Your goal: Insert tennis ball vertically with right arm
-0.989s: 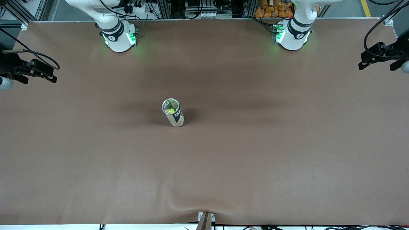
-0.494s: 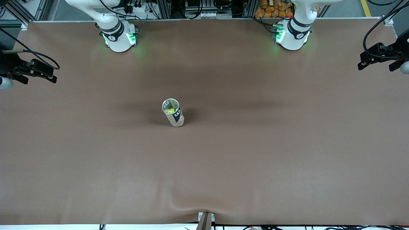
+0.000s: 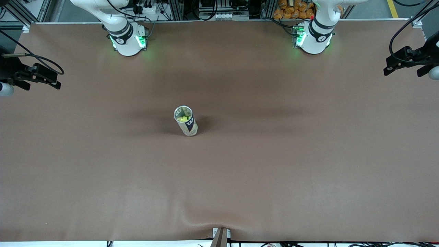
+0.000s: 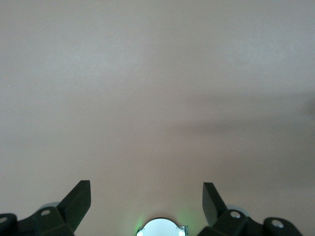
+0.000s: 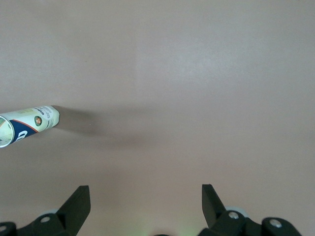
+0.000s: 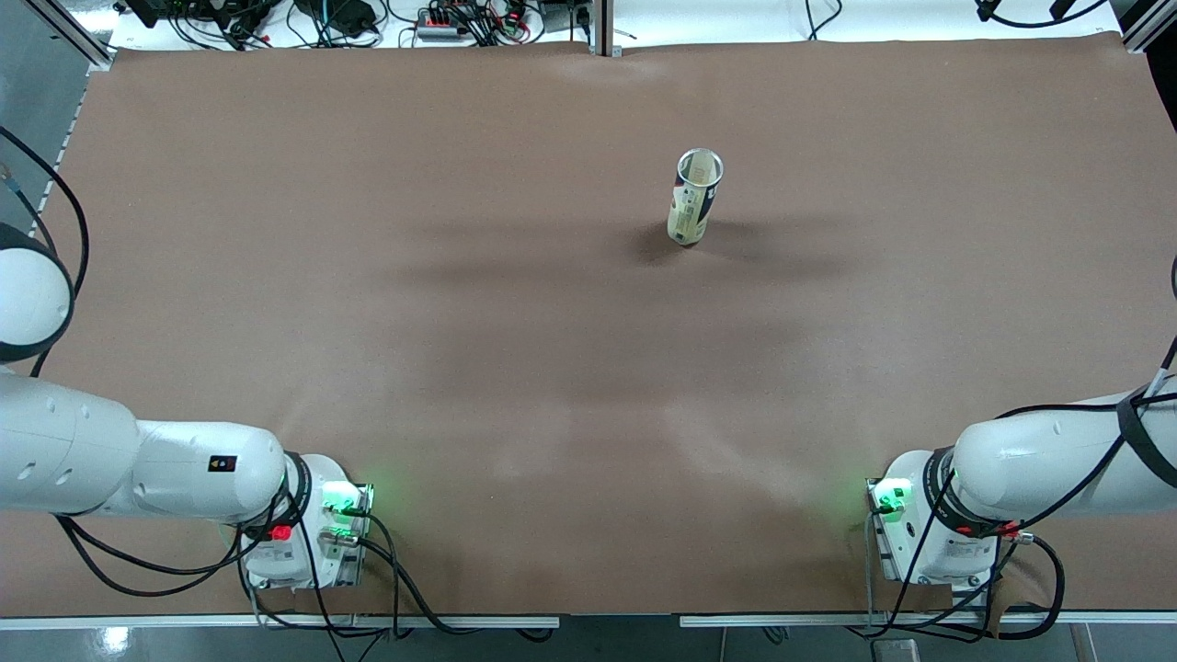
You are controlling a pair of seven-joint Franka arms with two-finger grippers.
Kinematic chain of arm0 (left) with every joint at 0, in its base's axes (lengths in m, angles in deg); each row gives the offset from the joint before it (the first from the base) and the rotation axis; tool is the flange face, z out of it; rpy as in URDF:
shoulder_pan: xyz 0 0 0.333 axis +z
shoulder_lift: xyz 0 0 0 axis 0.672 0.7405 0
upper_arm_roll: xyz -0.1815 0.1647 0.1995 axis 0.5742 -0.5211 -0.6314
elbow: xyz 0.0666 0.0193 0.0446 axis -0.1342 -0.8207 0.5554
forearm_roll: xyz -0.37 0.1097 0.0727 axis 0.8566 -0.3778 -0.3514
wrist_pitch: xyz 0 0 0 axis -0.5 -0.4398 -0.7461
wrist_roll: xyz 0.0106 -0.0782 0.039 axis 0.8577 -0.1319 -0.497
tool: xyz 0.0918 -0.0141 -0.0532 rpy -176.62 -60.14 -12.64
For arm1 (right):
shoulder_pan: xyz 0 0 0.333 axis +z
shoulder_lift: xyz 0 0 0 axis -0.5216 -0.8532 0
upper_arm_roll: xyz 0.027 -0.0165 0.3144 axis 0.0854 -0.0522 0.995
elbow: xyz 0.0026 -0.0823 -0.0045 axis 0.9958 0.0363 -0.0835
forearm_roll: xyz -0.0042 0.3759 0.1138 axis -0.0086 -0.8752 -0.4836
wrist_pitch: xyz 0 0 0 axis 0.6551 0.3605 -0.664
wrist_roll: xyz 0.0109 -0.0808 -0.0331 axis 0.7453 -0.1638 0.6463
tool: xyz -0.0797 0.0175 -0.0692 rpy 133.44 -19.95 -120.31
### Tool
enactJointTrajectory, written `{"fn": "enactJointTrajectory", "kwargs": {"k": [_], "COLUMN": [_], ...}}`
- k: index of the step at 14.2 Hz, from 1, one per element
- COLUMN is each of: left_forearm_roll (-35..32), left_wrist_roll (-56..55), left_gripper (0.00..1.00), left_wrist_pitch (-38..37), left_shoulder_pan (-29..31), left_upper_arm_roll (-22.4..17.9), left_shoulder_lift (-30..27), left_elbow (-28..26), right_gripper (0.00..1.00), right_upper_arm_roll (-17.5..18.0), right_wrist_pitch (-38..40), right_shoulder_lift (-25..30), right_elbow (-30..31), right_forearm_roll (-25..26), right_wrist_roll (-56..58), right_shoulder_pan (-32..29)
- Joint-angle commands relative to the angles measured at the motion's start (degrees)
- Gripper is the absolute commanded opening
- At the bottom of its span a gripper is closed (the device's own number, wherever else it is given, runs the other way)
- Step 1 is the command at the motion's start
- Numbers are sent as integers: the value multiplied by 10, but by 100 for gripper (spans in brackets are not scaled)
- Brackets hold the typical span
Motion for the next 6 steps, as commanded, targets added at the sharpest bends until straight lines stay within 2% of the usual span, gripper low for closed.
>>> {"fn": "enactJointTrajectory", "kwargs": {"k": [1, 6], "left_forearm_roll": [2, 3], "left_wrist_roll": [3, 5], "left_gripper": [100, 100], "left_wrist_pitch": [6, 7], "left_shoulder_pan": [-1, -1], "left_upper_arm_roll": [-6, -6], "left_shoulder_lift": [-5, -1], "left_elbow": [-5, -5], "right_gripper": [100, 100], "right_upper_arm_roll": [-1, -1], "right_wrist_pitch": [2, 2], "right_shoulder_lift": [6, 6], "right_elbow": [5, 5], "right_forearm_roll": [4, 4], "right_wrist_roll": [0, 0], "right_shoulder_pan": [0, 0]}}
